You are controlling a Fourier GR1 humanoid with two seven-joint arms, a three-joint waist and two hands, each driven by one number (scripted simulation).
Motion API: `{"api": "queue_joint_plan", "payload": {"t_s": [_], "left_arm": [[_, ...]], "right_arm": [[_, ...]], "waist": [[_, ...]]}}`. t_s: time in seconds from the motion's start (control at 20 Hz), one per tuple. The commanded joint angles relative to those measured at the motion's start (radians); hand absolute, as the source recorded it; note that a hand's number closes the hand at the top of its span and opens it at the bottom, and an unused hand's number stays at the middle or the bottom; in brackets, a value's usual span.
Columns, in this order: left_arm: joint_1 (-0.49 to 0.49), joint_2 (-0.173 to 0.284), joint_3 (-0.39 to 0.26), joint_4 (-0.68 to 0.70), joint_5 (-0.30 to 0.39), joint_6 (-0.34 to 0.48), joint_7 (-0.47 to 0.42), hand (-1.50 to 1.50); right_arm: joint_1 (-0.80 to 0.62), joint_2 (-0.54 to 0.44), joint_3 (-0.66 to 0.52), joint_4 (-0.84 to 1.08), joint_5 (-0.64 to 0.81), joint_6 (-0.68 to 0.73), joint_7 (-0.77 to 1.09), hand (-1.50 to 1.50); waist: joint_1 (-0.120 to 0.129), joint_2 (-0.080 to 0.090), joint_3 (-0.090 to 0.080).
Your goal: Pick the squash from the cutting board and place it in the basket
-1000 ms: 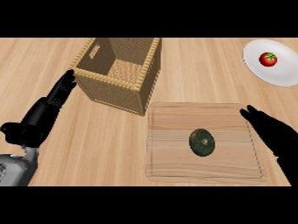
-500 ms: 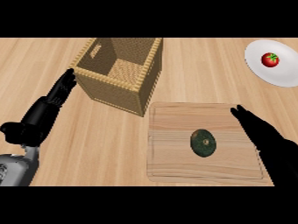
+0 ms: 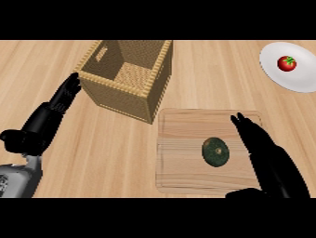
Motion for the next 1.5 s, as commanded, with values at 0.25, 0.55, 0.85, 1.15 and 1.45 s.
{"api": "queue_joint_plan", "payload": {"t_s": [0.25,0.55,0.85,1.15,1.45], "left_arm": [[0.065,0.003,0.082,-0.086,-0.013,-0.078,0.038,0.00],[0.017,-0.070,0.088,-0.035,-0.052,-0.087,0.051,0.00],[0.004,-0.088,0.127,-0.011,-0.088,-0.121,0.029,0.00],[0.045,-0.101,0.147,-0.019,-0.106,-0.151,0.005,0.00],[0.044,-0.103,0.183,-0.017,-0.114,-0.183,-0.012,0.00]], "right_arm": [[0.010,0.081,-0.003,0.144,0.086,-0.099,-0.149,-1.50],[0.078,0.078,-0.038,0.123,0.067,-0.112,-0.247,-1.50],[0.071,0.104,-0.028,0.040,0.123,0.011,-0.136,-1.50],[0.017,0.149,-0.002,0.078,0.185,0.064,-0.092,-1.50],[-0.068,0.224,-0.012,0.293,0.249,-0.015,-0.138,-1.50]], "waist": [[0.004,-0.001,0.000],[-0.002,-0.001,0.000],[-0.002,-0.001,-0.001],[0.000,-0.001,-0.001],[0.002,0.000,-0.001]]}}
